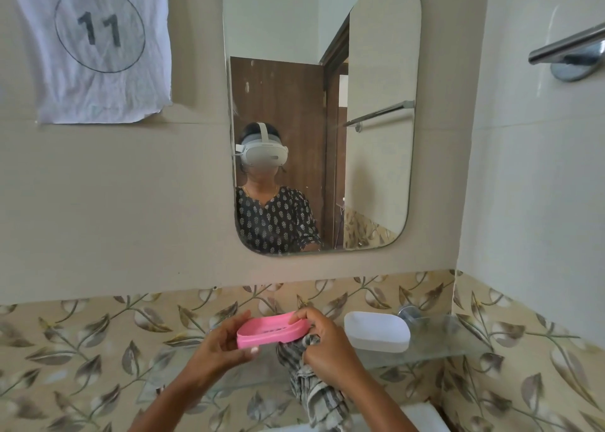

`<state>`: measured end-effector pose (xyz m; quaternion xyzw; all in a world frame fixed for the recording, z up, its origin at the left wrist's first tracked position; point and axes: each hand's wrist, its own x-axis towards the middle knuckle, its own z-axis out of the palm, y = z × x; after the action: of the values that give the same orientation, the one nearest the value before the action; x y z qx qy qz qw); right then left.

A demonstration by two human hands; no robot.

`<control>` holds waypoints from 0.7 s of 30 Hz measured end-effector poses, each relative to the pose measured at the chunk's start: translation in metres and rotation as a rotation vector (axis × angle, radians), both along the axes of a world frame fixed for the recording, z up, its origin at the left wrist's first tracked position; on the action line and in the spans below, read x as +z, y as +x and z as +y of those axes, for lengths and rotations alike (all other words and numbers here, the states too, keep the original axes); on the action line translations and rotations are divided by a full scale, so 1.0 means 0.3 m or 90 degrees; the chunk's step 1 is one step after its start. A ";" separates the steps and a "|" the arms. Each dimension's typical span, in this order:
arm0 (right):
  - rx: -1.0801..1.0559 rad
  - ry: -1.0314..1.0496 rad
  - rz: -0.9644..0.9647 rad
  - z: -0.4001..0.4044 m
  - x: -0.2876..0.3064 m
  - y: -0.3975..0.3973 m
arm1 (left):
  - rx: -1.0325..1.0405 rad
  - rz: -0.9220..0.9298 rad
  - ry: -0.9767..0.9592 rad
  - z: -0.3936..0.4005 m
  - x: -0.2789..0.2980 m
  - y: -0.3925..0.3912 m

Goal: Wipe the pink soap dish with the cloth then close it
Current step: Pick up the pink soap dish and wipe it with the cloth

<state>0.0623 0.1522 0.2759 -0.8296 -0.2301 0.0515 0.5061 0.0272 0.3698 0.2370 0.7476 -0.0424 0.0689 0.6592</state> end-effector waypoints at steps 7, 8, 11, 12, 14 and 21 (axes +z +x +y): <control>0.059 -0.032 -0.026 -0.031 0.023 -0.024 | 0.028 0.015 -0.001 -0.009 0.004 0.014; 0.065 -0.034 -0.027 -0.033 0.025 -0.025 | 0.022 0.020 -0.001 -0.009 0.003 0.015; 0.064 -0.040 -0.042 -0.039 0.023 -0.025 | 0.011 0.028 0.020 -0.020 0.006 0.015; 0.060 -0.041 -0.046 -0.044 0.022 -0.026 | 0.018 0.023 0.024 -0.025 0.005 0.014; 0.041 -0.039 -0.055 -0.057 0.027 -0.029 | 0.056 0.005 0.027 -0.033 -0.004 0.014; -0.161 0.028 -0.103 -0.098 0.038 -0.017 | 0.146 -0.034 0.072 -0.051 -0.029 0.025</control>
<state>0.0572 0.1228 0.2874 -0.8420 -0.1649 -0.0847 0.5067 0.0348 0.3544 0.2283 0.7813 0.0219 0.1615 0.6025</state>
